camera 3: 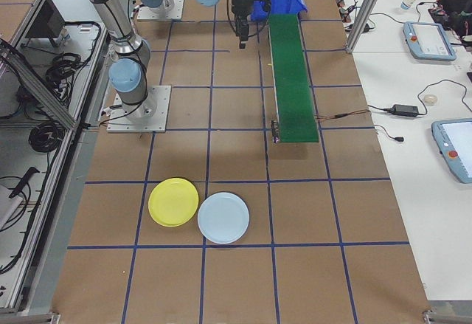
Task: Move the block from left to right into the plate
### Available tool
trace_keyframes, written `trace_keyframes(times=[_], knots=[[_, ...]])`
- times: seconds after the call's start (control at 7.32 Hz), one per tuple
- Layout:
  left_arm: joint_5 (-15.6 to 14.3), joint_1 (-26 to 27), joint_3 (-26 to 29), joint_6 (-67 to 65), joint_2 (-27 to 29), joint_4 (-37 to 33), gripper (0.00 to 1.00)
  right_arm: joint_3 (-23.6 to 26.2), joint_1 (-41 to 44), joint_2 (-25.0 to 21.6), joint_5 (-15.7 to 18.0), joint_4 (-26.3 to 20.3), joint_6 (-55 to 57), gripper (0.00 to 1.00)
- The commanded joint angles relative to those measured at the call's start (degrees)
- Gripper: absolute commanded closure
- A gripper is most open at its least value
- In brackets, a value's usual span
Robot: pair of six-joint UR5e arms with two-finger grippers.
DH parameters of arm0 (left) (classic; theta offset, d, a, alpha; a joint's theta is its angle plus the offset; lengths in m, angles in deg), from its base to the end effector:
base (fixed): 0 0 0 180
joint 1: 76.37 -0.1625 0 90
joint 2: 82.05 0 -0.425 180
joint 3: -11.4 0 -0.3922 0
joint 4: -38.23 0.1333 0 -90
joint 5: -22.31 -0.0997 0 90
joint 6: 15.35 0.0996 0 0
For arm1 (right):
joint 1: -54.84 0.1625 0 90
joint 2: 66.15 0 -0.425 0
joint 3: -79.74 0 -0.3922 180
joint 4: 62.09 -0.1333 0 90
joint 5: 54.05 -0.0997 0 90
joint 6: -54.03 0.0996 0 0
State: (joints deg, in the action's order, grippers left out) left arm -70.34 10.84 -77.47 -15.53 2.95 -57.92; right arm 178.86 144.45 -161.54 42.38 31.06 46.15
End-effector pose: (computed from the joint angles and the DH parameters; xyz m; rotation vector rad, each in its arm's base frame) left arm -0.1065 -0.4583 0.5282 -0.0802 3.0943 0.0022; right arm 0.1191 -0.4510 0.4601 0.1988 -3.0237 -0.0276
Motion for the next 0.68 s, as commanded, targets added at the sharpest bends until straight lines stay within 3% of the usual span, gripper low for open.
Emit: trace_keyframes(times=[0.0,0.55], knots=[[0.1,-0.02,-0.33,0.09,0.17,0.61,0.0,-0.94,0.12,-0.23,-4.21,-0.16,5.9,0.04],[0.19,0.16,-1.12,0.44,-0.01,0.53,0.0,-0.85,-0.14,-0.06,-5.9,-0.34,5.86,0.0]])
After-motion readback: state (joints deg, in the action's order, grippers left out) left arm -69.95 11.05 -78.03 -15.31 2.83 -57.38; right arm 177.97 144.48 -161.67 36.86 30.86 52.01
